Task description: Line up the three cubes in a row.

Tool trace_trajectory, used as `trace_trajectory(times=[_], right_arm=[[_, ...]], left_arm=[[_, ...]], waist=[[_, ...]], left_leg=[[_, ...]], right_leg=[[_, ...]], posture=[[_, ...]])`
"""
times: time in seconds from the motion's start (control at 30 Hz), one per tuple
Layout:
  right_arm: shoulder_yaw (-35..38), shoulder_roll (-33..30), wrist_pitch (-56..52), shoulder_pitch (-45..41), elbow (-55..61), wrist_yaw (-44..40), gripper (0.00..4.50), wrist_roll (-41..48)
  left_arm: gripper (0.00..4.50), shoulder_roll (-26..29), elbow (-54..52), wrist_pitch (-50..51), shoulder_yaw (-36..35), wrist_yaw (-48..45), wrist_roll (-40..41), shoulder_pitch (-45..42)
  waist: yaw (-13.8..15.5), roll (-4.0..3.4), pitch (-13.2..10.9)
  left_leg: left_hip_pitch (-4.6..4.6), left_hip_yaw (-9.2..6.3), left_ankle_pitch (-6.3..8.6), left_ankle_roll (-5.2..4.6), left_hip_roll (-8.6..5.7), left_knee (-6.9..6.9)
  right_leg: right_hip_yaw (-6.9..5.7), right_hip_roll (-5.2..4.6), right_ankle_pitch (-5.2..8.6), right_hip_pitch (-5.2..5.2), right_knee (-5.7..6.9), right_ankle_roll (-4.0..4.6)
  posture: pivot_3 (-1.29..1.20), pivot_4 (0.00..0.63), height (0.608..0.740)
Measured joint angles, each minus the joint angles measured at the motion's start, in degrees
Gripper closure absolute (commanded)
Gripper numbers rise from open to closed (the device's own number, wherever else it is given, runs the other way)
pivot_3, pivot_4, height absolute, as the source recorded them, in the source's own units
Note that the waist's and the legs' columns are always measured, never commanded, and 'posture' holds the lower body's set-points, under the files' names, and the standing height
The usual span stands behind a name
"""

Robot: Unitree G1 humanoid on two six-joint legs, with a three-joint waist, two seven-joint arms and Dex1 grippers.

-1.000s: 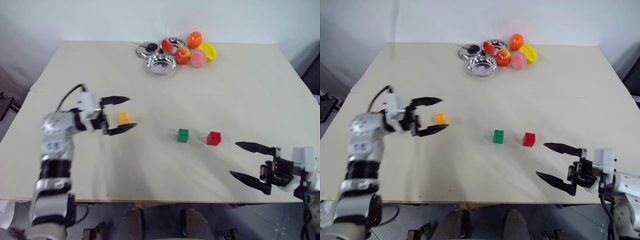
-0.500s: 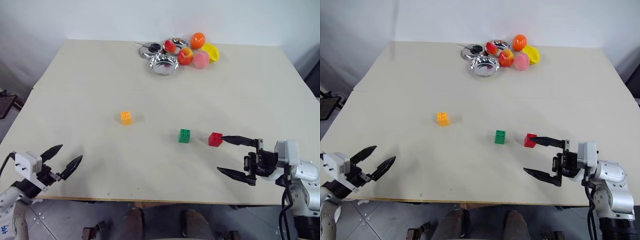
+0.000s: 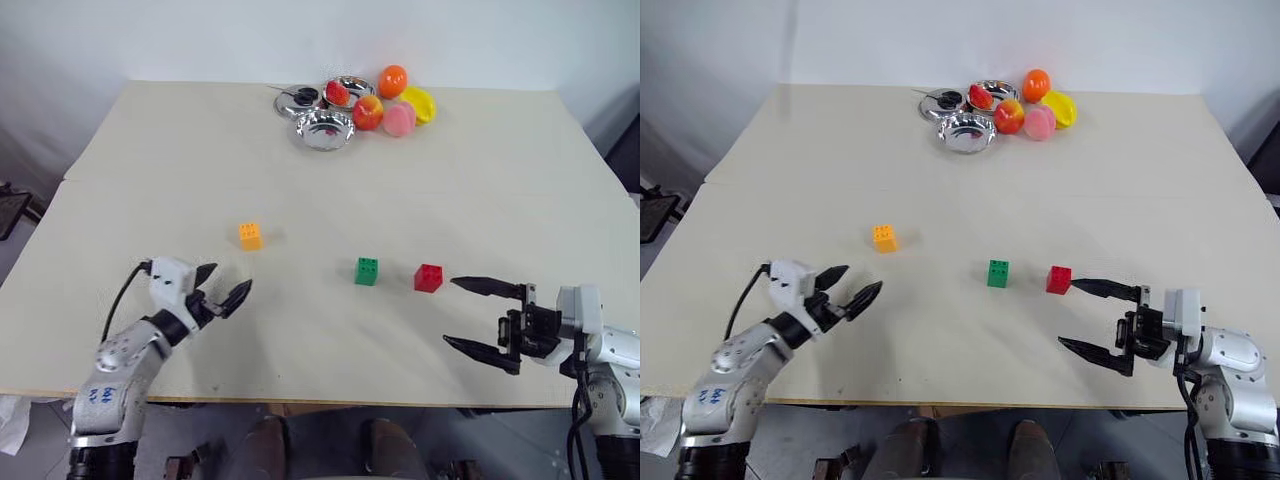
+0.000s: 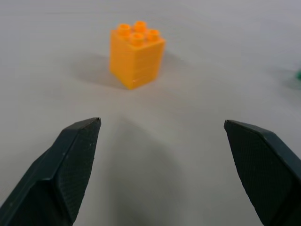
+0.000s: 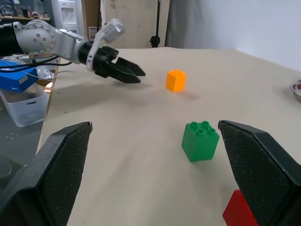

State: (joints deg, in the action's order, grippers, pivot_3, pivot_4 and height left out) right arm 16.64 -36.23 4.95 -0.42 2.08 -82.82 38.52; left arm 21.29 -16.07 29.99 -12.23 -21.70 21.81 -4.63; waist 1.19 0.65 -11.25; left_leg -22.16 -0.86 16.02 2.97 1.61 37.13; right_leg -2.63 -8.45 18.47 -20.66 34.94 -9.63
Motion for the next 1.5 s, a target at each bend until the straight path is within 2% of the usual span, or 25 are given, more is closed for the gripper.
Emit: trace_trajectory(times=[0.2, 0.47, 0.57, 0.8, 0.83, 0.9, 1.0, 1.17, 1.3, 1.4, 1.5], right_arm=[[0.0, 0.0, -0.2, 1.6, 1.9, 1.8, 0.00, -0.2], [-0.2, 0.1, -1.1, 3.4, 5.1, 4.3, 0.00, -0.1], [-0.3, 0.2, -1.4, 4.2, 6.4, 5.0, 0.00, -0.1], [-0.3, 0.4, -1.5, 5.6, 6.9, 6.4, 0.00, -0.2], [-0.3, 0.5, -1.5, 5.8, 6.9, 6.6, 0.00, -0.2], [-0.3, 0.5, -1.5, 6.2, 7.0, 6.9, 0.00, -0.2], [-0.3, 0.5, -1.5, 7.6, 8.1, 7.6, 0.00, -0.2], [3.0, -0.9, -2.1, 11.8, 10.3, 8.5, 0.00, 0.4], [9.9, -4.0, -3.3, 18.1, 12.3, 7.9, 0.00, 2.1], [14.6, -5.0, -3.9, 23.3, 12.8, 6.5, 0.00, 3.2], [16.0, -5.0, -4.2, 25.0, 13.4, 6.3, 0.00, 3.7]], left_arm=[[0.04, -6.3, 3.4, 4.5, 5.5, 11.0, -6.3, -9.1], [0.04, -11.9, 11.3, 1.4, 8.9, 16.1, -10.9, -15.3], [0.62, -12.9, 15.7, -1.0, 9.4, 17.5, -13.0, -18.2], [2.87, -13.7, 19.4, -6.3, 10.9, 17.2, -15.4, -19.1], [3.01, -13.7, 19.6, -6.8, 10.9, 17.0, -15.4, -19.2], [3.00, -13.5, 20.3, -8.2, 10.8, 16.5, -15.5, -19.2], [3.00, -10.5, 23.0, -14.7, 10.6, 9.9, -14.6, -19.3], [3.00, -1.7, 30.0, -29.5, 10.9, -15.3, -8.4, -23.0], [3.00, 4.5, 44.0, -38.4, 14.5, -39.6, -6.8, -31.6], [3.00, 5.6, 57.8, -46.3, 17.7, -53.6, -8.7, -39.6], [3.00, 4.0, 67.7, -51.3, 18.9, -58.6, -10.7, -44.8]], waist=[[0.3, 0.00, 0.0], [0.5, -0.01, 0.0], [0.5, -0.01, 0.0], [0.5, -0.01, 0.0], [0.4, -0.01, 0.0], [0.4, -0.01, 0.0], [0.4, -0.01, 0.0], [0.4, -0.03, 0.0], [0.8, -0.04, 0.0], [1.0, -0.02, 0.0], [0.8, 0.00, 0.0]], left_leg=[[0.00, 0.00, 0.00, 0.01, -0.03, 0.06], [-0.01, -0.01, -0.03, 0.04, -0.03, 0.09], [-0.01, 0.00, -0.03, 0.03, -0.04, 0.07], [-0.02, 0.02, -0.03, 0.04, -0.04, 0.03], [-0.02, 0.02, -0.03, 0.04, -0.04, 0.03], [-0.02, 0.03, -0.03, 0.04, -0.04, 0.03], [-0.04, 0.03, -0.03, 0.05, -0.04, 0.00], [-0.05, 0.11, -0.02, 0.04, -0.04, 0.00], [-0.06, 0.13, -0.01, 0.01, -0.04, -0.02], [-0.08, 0.17, 0.02, -0.05, -0.04, -0.03], [-0.11, 0.19, 0.06, -0.11, -0.04, -0.01]], right_leg=[[0.02, 0.00, 0.00, 0.04, -0.11, -0.01], [0.02, 0.00, -0.01, 0.06, -0.15, -0.01], [0.02, 0.00, -0.01, 0.05, -0.18, -0.03], [0.02, 0.00, -0.01, 0.04, -0.24, -0.03], [0.02, 0.00, -0.01, 0.04, -0.25, -0.03], [0.02, 0.00, -0.01, 0.04, -0.25, -0.03], [0.02, 0.01, -0.01, 0.00, -0.25, -0.02], [0.02, 0.01, -0.02, 0.00, -0.33, -0.02], [0.00, 0.01, -0.01, 0.00, -0.38, -0.02], [-0.01, 0.02, -0.03, 0.02, -0.49, -0.05], [-0.01, 0.01, -0.05, 0.01, -0.52, -0.10]], posture=[[0.00, 0.150, 0.740], [0.00, 0.150, 0.740], [0.00, 0.150, 0.740], [0.00, 0.150, 0.740], [0.00, 0.150, 0.740], [0.00, 0.150, 0.740], [0.00, 0.150, 0.740], [0.00, 0.150, 0.740], [0.00, 0.150, 0.740], [0.00, 0.150, 0.740], [0.00, 0.150, 0.740]])
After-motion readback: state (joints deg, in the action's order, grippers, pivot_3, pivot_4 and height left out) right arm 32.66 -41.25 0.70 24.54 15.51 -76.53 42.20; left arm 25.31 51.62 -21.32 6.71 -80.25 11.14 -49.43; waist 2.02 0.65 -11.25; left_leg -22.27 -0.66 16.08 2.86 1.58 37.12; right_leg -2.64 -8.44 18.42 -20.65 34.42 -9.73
